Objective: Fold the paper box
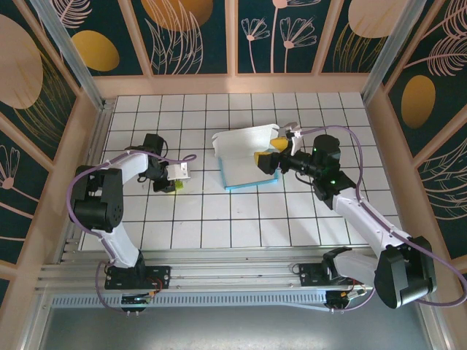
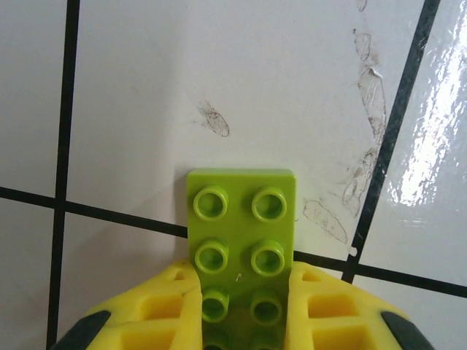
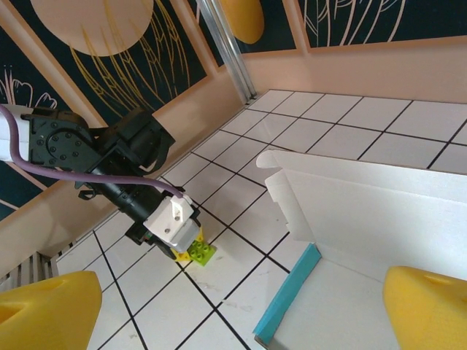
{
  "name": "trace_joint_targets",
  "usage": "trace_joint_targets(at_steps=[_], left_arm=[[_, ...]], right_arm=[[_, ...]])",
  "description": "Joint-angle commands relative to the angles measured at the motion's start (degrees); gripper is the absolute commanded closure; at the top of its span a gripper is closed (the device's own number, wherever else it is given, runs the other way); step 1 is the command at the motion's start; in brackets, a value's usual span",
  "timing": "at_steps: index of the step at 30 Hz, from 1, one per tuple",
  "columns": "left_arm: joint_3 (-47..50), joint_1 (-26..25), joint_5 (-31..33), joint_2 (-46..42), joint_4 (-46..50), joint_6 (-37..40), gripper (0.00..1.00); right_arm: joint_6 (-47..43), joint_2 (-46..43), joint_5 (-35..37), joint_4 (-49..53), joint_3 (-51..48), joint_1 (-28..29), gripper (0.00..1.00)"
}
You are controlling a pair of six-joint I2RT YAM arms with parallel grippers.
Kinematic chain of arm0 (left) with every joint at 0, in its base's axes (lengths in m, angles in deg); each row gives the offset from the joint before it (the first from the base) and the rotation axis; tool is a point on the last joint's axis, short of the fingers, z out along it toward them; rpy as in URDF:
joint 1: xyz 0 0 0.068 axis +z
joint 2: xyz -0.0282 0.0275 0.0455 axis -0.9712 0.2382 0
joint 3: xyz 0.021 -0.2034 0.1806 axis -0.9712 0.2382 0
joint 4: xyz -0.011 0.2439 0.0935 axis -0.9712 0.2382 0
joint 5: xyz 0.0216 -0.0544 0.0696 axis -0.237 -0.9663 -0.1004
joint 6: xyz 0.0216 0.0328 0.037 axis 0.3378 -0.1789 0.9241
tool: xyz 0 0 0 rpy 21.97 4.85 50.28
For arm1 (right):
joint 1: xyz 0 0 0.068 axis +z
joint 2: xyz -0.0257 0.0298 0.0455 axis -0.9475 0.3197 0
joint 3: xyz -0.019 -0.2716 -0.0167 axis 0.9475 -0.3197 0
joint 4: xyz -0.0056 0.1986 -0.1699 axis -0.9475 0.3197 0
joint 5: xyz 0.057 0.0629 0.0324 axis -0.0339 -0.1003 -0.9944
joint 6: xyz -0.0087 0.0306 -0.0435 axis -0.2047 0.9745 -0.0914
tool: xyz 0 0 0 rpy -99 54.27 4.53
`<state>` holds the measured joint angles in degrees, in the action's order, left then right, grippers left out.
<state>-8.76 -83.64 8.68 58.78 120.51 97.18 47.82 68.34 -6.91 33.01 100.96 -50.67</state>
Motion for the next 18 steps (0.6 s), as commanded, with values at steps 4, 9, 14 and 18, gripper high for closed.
trace_joint_targets(at_steps=[4,9,14,18], left_arm=[[0.0,-0.3,-3.9,-1.8,-2.3,-2.5,0.83],[1.5,-8.4,-3.6,-13.5,-7.9,-23.0,0.9],[-0.5,-19.0,-4.8,-21.5,-10.9,-39.4,0.83],[-5.9,-27.5,-3.6,-20.0,-15.0,-49.1,0.83]], right_arm=[[-0.3,-0.1,2.6,0.0,2.0,0.3,0.01],[-3.8,-0.9,2.7,4.5,2.7,-0.3,0.01],[-4.8,-5.5,3.0,12.8,2.1,-1.3,0.01],[-2.9,-11.0,3.9,17.5,-0.2,-1.3,0.01]])
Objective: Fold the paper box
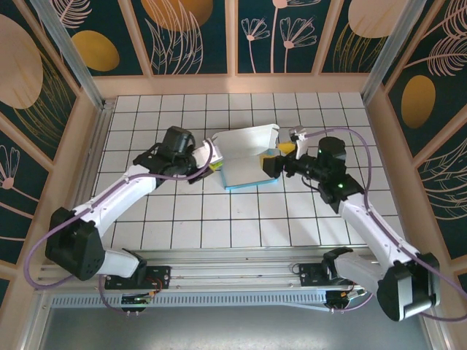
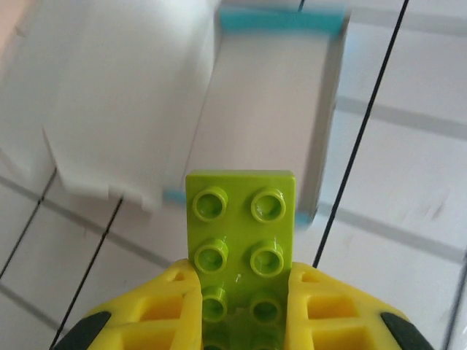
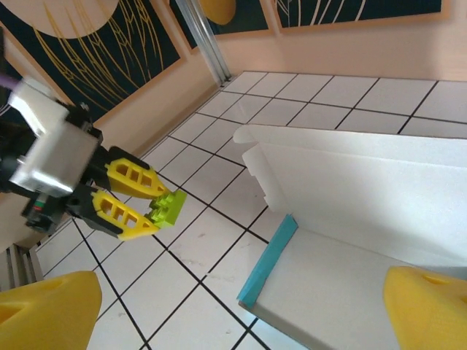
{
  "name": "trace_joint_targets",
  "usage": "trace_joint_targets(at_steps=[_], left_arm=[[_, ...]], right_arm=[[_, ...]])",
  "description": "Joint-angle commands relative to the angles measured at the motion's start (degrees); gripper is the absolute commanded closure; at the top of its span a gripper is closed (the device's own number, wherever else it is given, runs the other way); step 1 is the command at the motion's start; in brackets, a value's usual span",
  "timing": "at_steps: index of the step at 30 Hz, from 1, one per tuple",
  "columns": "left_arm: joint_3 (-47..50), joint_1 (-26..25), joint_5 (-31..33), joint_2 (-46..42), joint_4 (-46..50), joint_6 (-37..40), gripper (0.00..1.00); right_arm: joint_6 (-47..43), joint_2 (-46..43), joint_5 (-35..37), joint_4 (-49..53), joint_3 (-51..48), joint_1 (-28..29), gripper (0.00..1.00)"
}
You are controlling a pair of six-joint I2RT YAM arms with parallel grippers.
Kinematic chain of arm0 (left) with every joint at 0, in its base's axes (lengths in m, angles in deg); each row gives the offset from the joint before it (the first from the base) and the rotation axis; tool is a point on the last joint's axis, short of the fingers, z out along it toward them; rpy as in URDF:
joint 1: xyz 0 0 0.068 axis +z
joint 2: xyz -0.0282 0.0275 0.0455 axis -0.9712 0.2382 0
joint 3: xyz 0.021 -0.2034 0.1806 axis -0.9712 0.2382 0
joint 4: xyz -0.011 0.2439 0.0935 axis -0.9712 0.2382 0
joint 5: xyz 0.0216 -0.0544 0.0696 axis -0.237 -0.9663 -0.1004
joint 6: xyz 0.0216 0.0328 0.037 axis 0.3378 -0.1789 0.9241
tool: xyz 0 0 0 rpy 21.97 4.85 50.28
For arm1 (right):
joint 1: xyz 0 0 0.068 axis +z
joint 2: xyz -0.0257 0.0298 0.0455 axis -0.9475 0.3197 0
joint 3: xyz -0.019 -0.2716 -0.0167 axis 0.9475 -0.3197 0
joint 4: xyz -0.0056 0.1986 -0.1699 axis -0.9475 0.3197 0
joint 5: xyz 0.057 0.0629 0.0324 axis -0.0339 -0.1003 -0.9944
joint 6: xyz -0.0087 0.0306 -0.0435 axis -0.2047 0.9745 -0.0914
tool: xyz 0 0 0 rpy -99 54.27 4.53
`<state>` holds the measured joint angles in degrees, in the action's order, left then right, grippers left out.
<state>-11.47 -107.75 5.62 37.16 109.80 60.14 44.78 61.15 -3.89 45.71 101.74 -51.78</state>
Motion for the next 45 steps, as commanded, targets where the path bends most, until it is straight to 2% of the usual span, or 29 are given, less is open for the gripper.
trace_joint_targets(at_steps=[1,5,9,13,17,23,26,30,35,37,41,45], left_arm=[[-6.1,-5.3,0.5,3.9,-4.2,-12.5,0.85],[-20.5,-11.4,7.7,17.2,2.7,-10.6,0.88],[-34.5,-12.3,14.8,32.7,10.3,-8.2,0.9],[-43.4,-12.3,19.4,42.0,14.1,-4.7,0.9],[-45.9,-12.3,21.6,47.1,16.3,-2.3,0.88],[-45.1,-12.3,20.5,50.3,19.2,-0.1,0.79],[-43.8,-12.3,19.6,49.9,18.6,-0.1,0.73],[-42.6,-12.3,18.3,47.7,16.7,-0.6,0.48],[-38.4,-12.3,14.8,40.8,12.3,-1.8,0.45],[-33.9,-12.3,13.0,35.6,8.3,-3.7,0.45],[-21.0,-11.9,13.1,20.1,-5.4,-13.6,0.45],[-13.4,-6.7,16.3,5.9,-11.0,-33.0,0.44]], right_arm=[[0.6,-5.5,1.3,5.8,-1.4,-0.2,0.01],[1.8,-11.3,3.3,8.6,-2.7,-0.2,0.01],[1.7,-14.9,5.4,10.8,-2.9,-0.2,0.01],[2.2,-16.0,5.6,11.4,-2.9,-0.1,0.01],[2.5,-16.2,5.7,11.4,-3.1,0.0,0.01],[2.7,-16.0,5.5,10.8,-3.3,0.0,0.01],[2.7,-15.9,5.7,10.6,-3.4,-0.1,0.01],[2.2,-15.4,6.4,9.9,-3.8,0.0,0.01],[1.2,-13.8,7.7,7.1,-4.2,-1.0,0.01],[1.3,-12.2,7.0,4.1,-4.2,-2.7,0.01],[0.9,-5.5,3.5,-1.6,-3.0,-7.4,0.01],[2.0,5.1,-0.4,-5.4,0.2,-10.9,0.02]])
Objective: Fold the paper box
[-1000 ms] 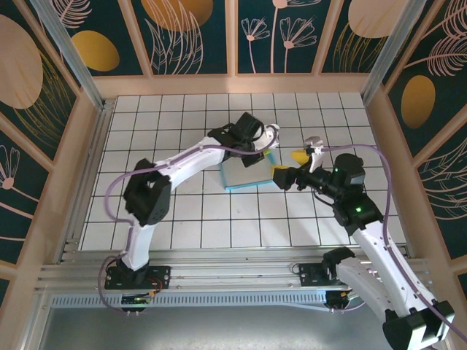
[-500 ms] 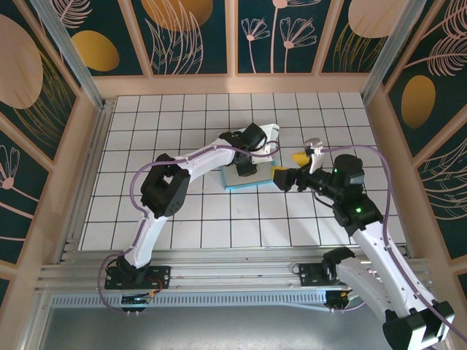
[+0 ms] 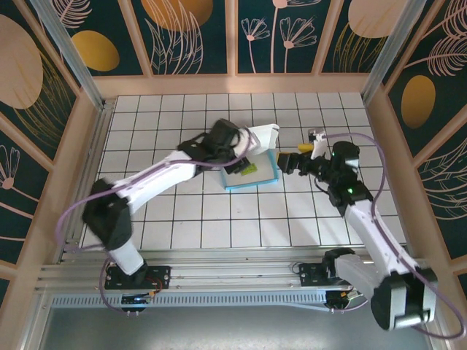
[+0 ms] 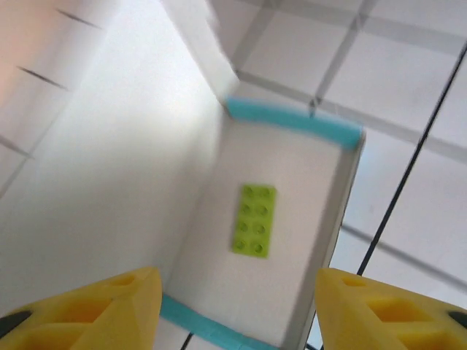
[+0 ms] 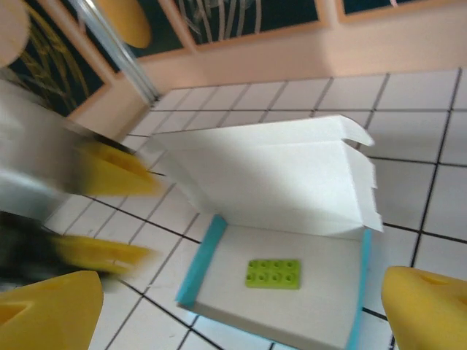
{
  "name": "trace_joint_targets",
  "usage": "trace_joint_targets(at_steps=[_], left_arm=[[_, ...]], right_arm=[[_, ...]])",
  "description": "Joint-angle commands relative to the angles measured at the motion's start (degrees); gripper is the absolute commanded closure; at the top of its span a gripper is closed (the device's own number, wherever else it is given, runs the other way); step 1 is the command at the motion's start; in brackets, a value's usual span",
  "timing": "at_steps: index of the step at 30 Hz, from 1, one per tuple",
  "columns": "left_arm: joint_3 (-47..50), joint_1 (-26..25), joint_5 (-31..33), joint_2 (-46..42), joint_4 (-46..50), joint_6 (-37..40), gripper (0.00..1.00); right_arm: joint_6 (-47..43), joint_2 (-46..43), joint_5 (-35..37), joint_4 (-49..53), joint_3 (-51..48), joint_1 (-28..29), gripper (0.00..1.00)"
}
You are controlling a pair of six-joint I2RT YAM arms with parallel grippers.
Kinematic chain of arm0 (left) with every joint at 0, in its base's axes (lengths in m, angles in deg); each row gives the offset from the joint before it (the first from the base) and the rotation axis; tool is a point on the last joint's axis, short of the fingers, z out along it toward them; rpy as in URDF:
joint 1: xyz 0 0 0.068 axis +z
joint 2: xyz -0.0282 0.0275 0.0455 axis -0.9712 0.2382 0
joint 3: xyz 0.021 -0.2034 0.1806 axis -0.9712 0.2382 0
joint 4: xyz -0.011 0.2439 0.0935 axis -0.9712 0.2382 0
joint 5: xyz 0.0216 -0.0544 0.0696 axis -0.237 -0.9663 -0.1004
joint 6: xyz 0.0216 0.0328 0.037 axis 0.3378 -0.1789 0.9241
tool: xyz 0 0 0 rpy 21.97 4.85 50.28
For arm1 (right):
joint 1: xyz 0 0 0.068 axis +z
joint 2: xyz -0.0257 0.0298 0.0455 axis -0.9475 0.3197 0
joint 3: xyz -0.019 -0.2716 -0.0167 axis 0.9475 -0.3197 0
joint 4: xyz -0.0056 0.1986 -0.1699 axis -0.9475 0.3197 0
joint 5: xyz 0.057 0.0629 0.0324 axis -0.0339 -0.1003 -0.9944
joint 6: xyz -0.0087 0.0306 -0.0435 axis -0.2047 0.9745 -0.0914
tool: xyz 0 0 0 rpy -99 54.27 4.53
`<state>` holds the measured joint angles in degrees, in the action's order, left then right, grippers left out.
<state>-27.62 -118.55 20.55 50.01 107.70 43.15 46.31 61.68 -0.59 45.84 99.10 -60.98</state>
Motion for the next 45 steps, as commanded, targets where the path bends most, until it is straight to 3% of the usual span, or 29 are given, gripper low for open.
trace_joint_targets(at_steps=[1,6,10,12,13,17,20,25,30,36,40,45], left_arm=[[4.8,6.7,1.7,-9.7,-10.0,-21.5,0.44],[14.5,18.6,2.9,-17.2,-14.1,-43.8,0.44],[21.0,26.4,-5.6,-16.0,-17.1,-60.9,0.43],[24.9,28.1,-10.4,-14.5,-20.7,-65.6,0.43],[25.0,28.2,-11.4,-13.3,-20.6,-66.4,0.44],[23.6,28.2,-15.1,-7.3,-19.8,-65.7,0.52],[23.3,28.2,-19.0,-3.2,-21.9,-66.1,0.67],[20.4,27.1,-22.1,-0.4,-23.0,-62.9,0.58],[19.0,24.8,-14.9,-1.9,-18.4,-44.1,0.5],[22.7,17.0,-12.9,-6.2,-22.7,-23.0,0.38],[21.7,16.8,-12.9,-3.3,-24.3,-24.1,0.37],[18.7,16.7,-10.3,0.6,-24.2,-29.2,0.37]], right_arm=[[1.7,7.2,-4.4,-6.5,4.2,-2.4,0.03],[11.7,19.5,-5.7,-7.5,12.4,-6.1,0.07],[16.9,25.9,-10.1,-12.3,15.2,-9.8,0.09],[23.4,29.0,-10.2,-14.3,16.1,-12.0,0.16],[25.0,30.9,-8.8,-12.7,17.7,-12.7,0.25],[23.0,38.5,-6.3,-2.9,25.3,-12.7,0.42],[22.1,43.0,-9.1,-2.2,28.2,-11.9,0.5],[16.1,44.8,-10.1,1.0,29.6,-9.5,0.4],[4.9,41.6,-8.4,-2.6,23.8,-9.2,0.42],[-10.6,36.4,-12.1,-4.4,19.4,-7.8,0.29],[-15.9,36.7,-15.3,-7.1,18.5,-7.0,0.21],[-18.0,41.3,-17.2,-2.9,24.1,-5.7,0.2]])
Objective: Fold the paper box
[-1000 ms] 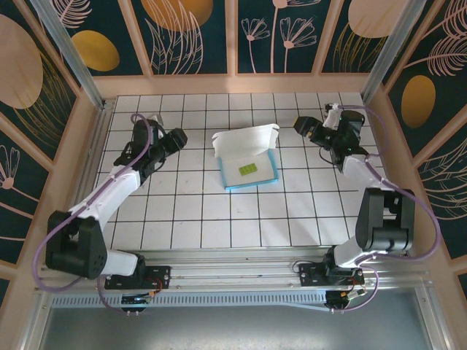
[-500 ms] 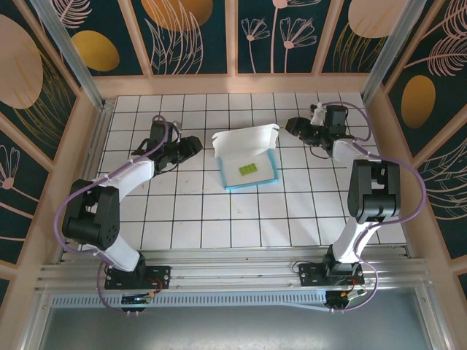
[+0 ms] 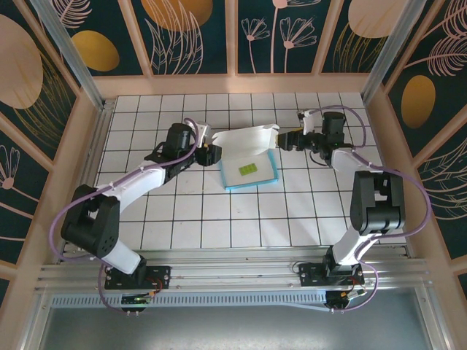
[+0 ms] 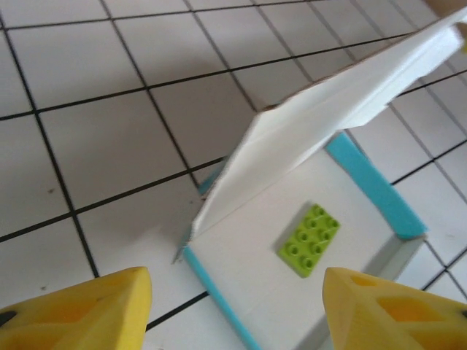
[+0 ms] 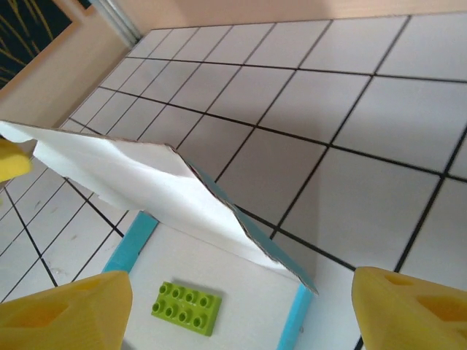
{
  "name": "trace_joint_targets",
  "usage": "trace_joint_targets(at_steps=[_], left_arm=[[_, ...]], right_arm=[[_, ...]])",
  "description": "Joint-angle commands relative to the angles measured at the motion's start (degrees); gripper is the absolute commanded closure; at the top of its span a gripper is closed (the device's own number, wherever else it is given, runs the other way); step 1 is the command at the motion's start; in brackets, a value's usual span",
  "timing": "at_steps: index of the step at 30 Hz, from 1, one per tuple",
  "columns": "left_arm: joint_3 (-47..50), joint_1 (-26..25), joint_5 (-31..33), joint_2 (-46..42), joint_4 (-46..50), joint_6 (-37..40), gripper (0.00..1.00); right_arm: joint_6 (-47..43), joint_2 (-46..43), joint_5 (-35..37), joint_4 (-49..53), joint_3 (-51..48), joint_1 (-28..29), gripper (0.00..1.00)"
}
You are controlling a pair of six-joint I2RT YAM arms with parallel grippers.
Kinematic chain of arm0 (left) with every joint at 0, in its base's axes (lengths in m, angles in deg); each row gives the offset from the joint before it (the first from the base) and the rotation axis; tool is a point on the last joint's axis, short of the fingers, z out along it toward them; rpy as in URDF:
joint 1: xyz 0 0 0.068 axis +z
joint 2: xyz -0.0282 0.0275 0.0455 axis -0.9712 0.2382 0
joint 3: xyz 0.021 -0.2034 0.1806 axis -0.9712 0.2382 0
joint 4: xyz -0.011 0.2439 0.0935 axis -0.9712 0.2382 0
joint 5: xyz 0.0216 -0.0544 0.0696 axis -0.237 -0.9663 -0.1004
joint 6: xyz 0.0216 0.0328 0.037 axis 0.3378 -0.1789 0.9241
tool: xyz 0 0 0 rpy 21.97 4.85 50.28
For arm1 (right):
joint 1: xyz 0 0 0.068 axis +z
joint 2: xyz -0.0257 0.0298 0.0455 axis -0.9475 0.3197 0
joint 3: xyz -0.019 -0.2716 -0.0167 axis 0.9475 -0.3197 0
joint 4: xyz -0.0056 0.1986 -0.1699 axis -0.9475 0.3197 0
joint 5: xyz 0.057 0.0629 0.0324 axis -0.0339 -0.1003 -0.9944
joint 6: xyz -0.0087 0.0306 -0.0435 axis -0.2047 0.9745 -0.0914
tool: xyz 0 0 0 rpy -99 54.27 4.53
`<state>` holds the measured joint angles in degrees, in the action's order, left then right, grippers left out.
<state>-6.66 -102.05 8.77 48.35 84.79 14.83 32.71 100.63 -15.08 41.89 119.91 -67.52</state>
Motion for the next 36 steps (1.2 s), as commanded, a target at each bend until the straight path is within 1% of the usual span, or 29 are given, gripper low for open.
trace_joint_targets(at_steps=[1,4,8,11,20,25,30,32,33,36], left_arm=[[-2.8,0.2,1.2,2.9,-1.2,-1.9,0.37],[-3.6,0.2,-0.3,4.1,-1.2,-3.6,0.37],[-3.8,0.0,-2.8,5.1,-1.8,-6.1,0.38],[-3.5,-0.1,-3.9,5.6,-2.9,-8.3,0.39],[-4.1,-0.5,-3.5,8.2,-5.0,-13.1,0.43],[-4.8,-0.8,-2.0,9.3,-4.5,-12.3,0.45],[-5.8,-0.9,1.8,9.0,-2.4,-6.8,0.43],[-7.3,-0.9,1.9,9.4,-1.0,-5.4,0.43],[-8.0,-0.9,1.8,9.8,-0.4,-5.5,0.45],[-9.0,-0.9,1.3,10.7,0.3,-6.7,0.54]], right_arm=[[-4.7,3.2,-2.7,1.5,4.0,1.3,0.2],[-4.9,5.0,-2.1,2.2,5.7,2.2,0.2],[-3.8,6.5,-1.6,2.9,6.9,3.1,0.25],[-1.4,6.4,-0.8,1.1,6.1,3.3,0.29],[7.0,6.1,-0.2,-4.0,3.0,3.8,0.4],[9.3,5.3,0.0,-6.7,1.0,4.3,0.42],[9.3,5.2,0.4,-6.4,0.9,4.7,0.43],[9.4,5.3,0.6,-6.4,1.0,4.9,0.44],[9.5,5.2,0.7,-6.4,1.1,5.0,0.44],[10.5,5.3,1.6,-6.8,1.2,5.3,0.46]])
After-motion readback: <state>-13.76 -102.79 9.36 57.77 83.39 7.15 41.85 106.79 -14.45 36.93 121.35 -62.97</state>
